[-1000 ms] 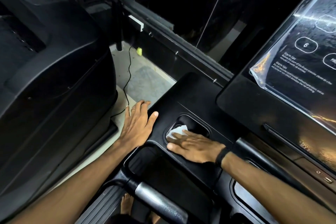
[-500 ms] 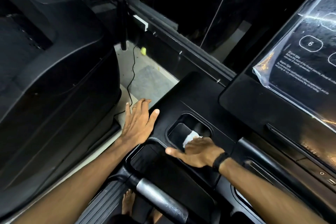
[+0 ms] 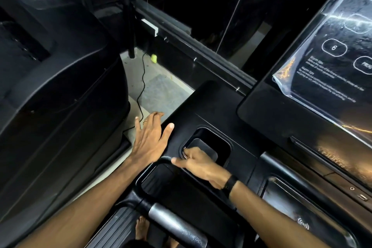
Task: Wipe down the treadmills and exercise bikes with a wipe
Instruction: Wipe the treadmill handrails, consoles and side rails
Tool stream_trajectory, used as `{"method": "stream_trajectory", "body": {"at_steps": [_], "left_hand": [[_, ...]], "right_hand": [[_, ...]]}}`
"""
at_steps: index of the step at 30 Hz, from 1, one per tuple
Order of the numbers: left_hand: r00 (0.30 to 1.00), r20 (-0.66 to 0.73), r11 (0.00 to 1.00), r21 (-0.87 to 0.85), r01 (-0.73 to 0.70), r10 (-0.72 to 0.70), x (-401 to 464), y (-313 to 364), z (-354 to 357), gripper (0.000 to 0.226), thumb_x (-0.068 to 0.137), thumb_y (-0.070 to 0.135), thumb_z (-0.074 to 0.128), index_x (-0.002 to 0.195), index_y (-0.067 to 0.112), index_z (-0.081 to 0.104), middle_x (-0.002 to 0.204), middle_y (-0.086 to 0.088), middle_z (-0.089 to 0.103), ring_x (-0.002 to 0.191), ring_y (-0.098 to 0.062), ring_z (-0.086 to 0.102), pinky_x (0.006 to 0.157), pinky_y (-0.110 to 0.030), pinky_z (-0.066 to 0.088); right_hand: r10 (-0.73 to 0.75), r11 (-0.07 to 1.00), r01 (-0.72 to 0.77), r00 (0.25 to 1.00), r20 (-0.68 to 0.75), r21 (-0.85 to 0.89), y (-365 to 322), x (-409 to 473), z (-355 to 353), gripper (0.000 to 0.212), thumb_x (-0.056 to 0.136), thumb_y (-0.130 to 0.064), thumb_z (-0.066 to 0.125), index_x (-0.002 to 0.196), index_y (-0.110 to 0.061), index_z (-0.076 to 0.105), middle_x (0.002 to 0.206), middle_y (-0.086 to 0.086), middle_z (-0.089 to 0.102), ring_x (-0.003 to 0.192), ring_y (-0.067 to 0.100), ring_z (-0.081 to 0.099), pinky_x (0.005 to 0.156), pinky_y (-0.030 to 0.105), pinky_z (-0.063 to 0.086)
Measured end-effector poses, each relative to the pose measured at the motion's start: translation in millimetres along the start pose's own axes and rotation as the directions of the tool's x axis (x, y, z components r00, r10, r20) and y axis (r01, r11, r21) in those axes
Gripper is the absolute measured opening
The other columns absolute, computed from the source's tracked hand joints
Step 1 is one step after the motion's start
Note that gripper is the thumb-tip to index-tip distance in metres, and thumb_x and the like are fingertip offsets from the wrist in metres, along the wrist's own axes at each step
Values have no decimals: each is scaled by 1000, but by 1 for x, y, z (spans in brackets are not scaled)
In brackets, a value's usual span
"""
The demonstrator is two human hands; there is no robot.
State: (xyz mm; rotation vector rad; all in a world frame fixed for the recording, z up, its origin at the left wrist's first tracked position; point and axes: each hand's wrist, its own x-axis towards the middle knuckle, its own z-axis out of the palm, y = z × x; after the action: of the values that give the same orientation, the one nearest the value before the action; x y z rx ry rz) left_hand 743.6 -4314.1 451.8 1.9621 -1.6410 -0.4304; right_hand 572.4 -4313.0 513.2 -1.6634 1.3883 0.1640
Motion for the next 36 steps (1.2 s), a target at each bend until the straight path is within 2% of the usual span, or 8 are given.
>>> {"method": "stream_trajectory", "body": {"at_steps": [3, 10, 14, 20, 26, 31, 34, 36], "left_hand": [[1000, 2, 1000, -12, 5, -5, 1, -1, 0, 71, 95, 61, 14, 142, 15, 40, 146, -1, 43, 136, -22, 42, 122, -53, 0], [998, -53, 998, -54, 25, -28, -2, -2, -1, 68, 97, 58, 12, 142, 15, 39, 145, 0, 44, 136, -18, 41, 122, -52, 0], [993, -102, 996, -77, 55, -62, -5, -1, -3, 67, 96, 56, 13, 143, 15, 41, 143, -1, 47, 134, -19, 42, 123, -52, 3], [990, -126, 995, -86, 50, -61, -6, 3, -4, 66, 97, 54, 15, 142, 13, 42, 141, -2, 50, 132, -20, 46, 122, -53, 6], [993, -115, 997, -67, 35, -42, -4, -2, 0, 67, 98, 56, 14, 145, 15, 38, 144, -2, 47, 136, -19, 43, 122, -50, 2], [994, -109, 999, -38, 26, -30, -2, -2, -1, 75, 97, 65, 8, 143, 14, 39, 146, -4, 46, 136, -21, 42, 122, -51, 4], [998, -51, 1000, 11, -22, 22, -1, 0, -2, 82, 95, 67, 2, 145, 12, 36, 150, -4, 40, 142, -19, 35, 123, -51, -2], [998, -35, 998, 24, -61, 61, 1, 2, -3, 80, 96, 66, 6, 145, 11, 37, 151, -4, 39, 144, -18, 32, 123, -52, -2]], "right_hand": [[-165, 969, 101, 944, -286, -226, 3, -11, -1, 36, 90, -38, 64, 67, -15, 49, 62, -3, 51, 68, 19, 48, 66, 29, 37], [-644, 753, 306, 527, -555, -583, -37, -16, -44, 35, 83, -6, 55, 110, -16, 74, 109, 2, 75, 102, 23, 70, 87, 34, 56], [-500, 757, 271, 826, -261, -594, -22, 6, -34, 50, 100, -47, 40, 131, -14, 60, 140, 8, 58, 134, 23, 49, 107, 35, 39], [-542, 581, 319, 838, -63, -749, 8, 45, -28, 84, 97, -70, 4, 159, -16, 19, 167, 7, 13, 155, 20, 3, 125, 34, -3], [-181, 795, -147, 868, -462, -588, -1, 126, -90, 81, 99, -66, 18, 159, -12, 14, 168, 9, 5, 154, 29, -3, 124, 46, -4], [-522, 570, 343, 853, -6, -746, 4, 84, -46, 83, 94, -72, 7, 160, -21, 15, 167, -7, 3, 154, 16, -7, 124, 39, -8], [-478, 724, 149, 812, -334, -673, 32, 90, -88, 75, 96, -65, 19, 155, -21, 28, 164, -3, 20, 152, 22, 15, 119, 30, 5], [-187, 921, -53, 808, -558, -385, 50, 87, -109, 75, 98, -63, 23, 158, -18, 19, 166, 3, 12, 154, 20, 3, 122, 30, 5]]}}
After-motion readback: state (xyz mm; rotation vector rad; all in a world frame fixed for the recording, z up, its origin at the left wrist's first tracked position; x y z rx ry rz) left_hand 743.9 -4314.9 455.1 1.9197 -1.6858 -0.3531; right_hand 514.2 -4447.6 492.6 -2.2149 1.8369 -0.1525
